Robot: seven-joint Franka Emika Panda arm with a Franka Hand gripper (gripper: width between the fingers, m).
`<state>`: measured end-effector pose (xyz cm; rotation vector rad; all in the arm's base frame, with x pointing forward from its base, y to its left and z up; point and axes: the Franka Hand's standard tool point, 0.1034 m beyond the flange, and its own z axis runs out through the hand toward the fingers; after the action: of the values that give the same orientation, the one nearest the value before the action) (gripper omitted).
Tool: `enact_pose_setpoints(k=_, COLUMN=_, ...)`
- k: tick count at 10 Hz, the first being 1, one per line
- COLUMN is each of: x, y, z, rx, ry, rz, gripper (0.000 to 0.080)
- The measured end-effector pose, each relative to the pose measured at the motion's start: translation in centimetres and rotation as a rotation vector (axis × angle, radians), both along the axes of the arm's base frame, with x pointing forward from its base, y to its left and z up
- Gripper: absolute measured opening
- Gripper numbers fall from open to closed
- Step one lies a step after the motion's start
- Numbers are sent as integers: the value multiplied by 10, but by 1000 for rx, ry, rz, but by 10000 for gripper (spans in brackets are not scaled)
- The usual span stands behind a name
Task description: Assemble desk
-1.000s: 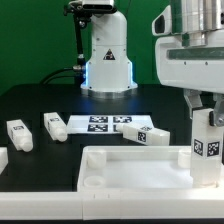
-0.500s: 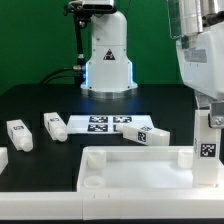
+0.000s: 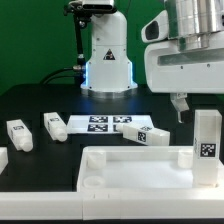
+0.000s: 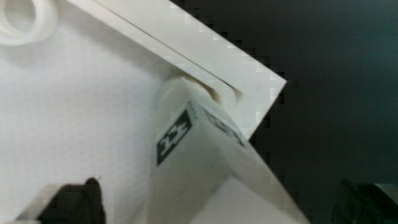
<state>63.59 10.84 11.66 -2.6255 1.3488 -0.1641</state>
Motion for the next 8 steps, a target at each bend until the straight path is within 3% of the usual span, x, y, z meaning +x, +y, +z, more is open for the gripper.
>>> enact_pose_setpoints(k=1, x=0, y=-1, z=0, rx=-18, ry=-11, rz=93, gripper=649)
enact_pose_setpoints(k=2, x=0, y=1, z=0, rx=-73, ry=-20, rz=290, gripper=649)
enact_pose_setpoints(k=3, x=4, y=6, z=-1, rx=-178, ry=-35, rz=627, gripper=649)
enact_pose_setpoints(k=4, x=8, y=7, z=-4, rx=-192, ry=-29, rz=744, gripper=649)
enact_pose_setpoints(k=5, x=9, y=7, z=-3, rx=-178, ry=-30, rz=686, gripper=649)
enact_pose_setpoints(k=7, x=9, y=8, z=-4, rx=-163, ry=-22, rz=605, gripper=392)
enact_pose_setpoints(k=8, x=9, y=8, z=-3, rx=-148, ry=-15, rz=515, gripper=392)
